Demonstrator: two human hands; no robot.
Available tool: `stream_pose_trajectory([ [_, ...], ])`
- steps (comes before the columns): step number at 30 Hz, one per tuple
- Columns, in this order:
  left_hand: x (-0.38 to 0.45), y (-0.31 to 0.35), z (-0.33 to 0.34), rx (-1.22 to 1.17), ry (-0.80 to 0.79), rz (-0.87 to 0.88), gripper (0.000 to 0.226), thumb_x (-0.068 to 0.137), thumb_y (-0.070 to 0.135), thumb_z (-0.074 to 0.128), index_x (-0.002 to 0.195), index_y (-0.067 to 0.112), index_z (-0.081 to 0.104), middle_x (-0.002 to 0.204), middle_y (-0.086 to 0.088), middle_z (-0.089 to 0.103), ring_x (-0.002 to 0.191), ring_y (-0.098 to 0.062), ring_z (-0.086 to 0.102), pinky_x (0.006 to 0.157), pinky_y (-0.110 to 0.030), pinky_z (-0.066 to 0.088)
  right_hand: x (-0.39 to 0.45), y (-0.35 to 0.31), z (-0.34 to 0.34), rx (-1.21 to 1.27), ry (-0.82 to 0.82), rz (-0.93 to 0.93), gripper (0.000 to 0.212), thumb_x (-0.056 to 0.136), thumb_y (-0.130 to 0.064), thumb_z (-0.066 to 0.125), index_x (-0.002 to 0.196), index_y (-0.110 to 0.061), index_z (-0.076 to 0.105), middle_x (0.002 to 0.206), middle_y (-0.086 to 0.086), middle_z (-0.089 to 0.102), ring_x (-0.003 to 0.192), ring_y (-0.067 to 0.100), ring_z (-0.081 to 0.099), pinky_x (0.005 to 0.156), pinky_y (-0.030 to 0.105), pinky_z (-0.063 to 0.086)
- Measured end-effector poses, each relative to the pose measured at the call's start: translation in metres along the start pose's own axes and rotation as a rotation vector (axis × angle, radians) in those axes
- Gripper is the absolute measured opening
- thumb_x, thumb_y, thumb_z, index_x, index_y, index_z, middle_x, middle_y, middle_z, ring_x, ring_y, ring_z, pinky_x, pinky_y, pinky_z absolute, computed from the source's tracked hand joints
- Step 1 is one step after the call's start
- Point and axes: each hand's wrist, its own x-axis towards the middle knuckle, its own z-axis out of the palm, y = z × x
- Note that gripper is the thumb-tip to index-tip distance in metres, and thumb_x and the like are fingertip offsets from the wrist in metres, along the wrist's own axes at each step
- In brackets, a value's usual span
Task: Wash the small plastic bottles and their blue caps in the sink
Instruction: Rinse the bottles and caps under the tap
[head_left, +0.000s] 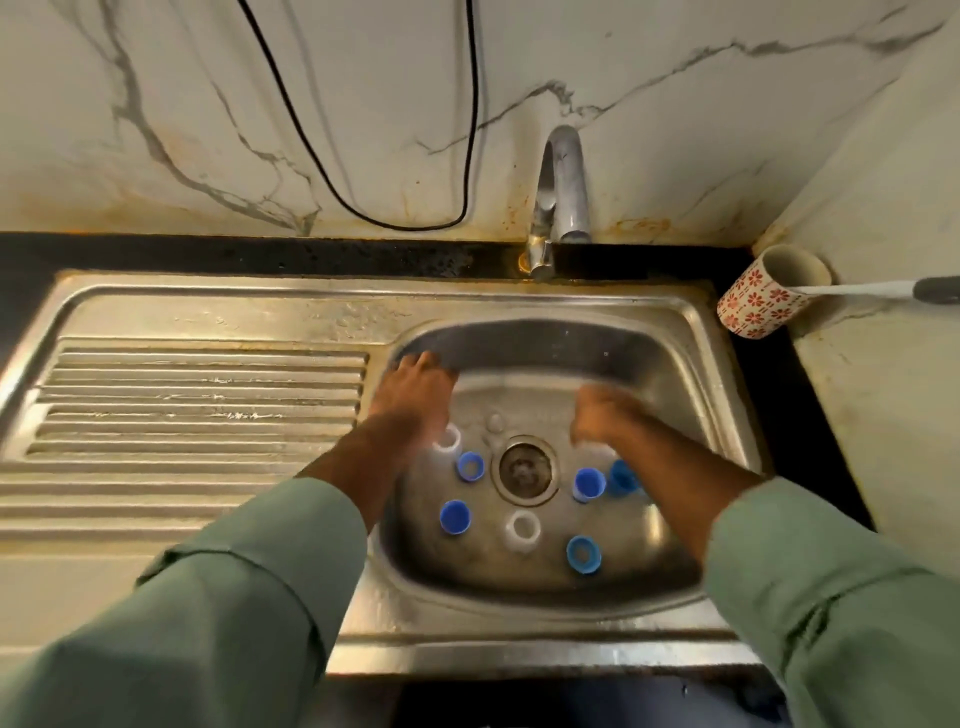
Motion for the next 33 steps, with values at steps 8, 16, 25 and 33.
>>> stream_pose_trajectory([
  [8, -0.048, -0.092, 0.005, -0.129, -0.02, -0.137, 0.061, 0.095, 0.014, 0.053, 0.152, 0.022, 0.033, 0.156, -0.005, 0.034, 0.141, -0.031, 0.033, 0.11, -0.049, 0.039, -0.016, -0.049, 0.0, 0.053, 0.126, -0.004, 0.033, 0.085, -0.033, 0.066, 0.113, -0.017, 0.067, 0.113, 0.01, 0.067, 0.102, 0.031, 0.064, 0.08, 0.036, 0.051],
  [16, -0.054, -0.2, 0.016, -0.083, -0.121, -0.118, 0.087, 0.086, 0.034, 0.073, 0.155, 0.02, 0.023, 0.163, -0.003, 0.018, 0.149, -0.031, 0.018, 0.115, -0.048, 0.032, -0.064, -0.151, -0.041, 1.563, -0.396, 0.131, 0.048, 0.085, -0.016, 0.07, 0.129, -0.009, 0.054, 0.109, 0.019, 0.059, 0.088, 0.029, 0.061, 0.062, 0.039, 0.06],
  [25, -0.036, -0.241, 0.024, -0.205, -0.2, -0.089, 0.116, 0.069, 0.049, 0.084, 0.158, 0.024, 0.013, 0.165, 0.004, 0.012, 0.15, -0.032, 0.017, 0.113, -0.055, 0.033, -0.058, -0.281, -0.058, -0.023, 0.259, -0.457, 0.054, 0.075, -0.018, 0.077, 0.124, -0.031, 0.058, 0.127, 0.0, 0.054, 0.116, 0.023, 0.048, 0.09, 0.039, 0.047],
  [33, -0.028, -0.247, 0.028, -0.253, -0.224, -0.083, 0.109, 0.071, 0.039, 0.086, 0.157, 0.024, 0.021, 0.164, 0.007, 0.018, 0.147, -0.03, 0.024, 0.112, -0.053, 0.036, -0.046, -0.322, -0.058, -0.22, 0.289, -0.491, 0.047, 0.082, -0.013, 0.071, 0.125, -0.027, 0.057, 0.129, 0.002, 0.048, 0.122, 0.026, 0.044, 0.091, 0.04, 0.05],
])
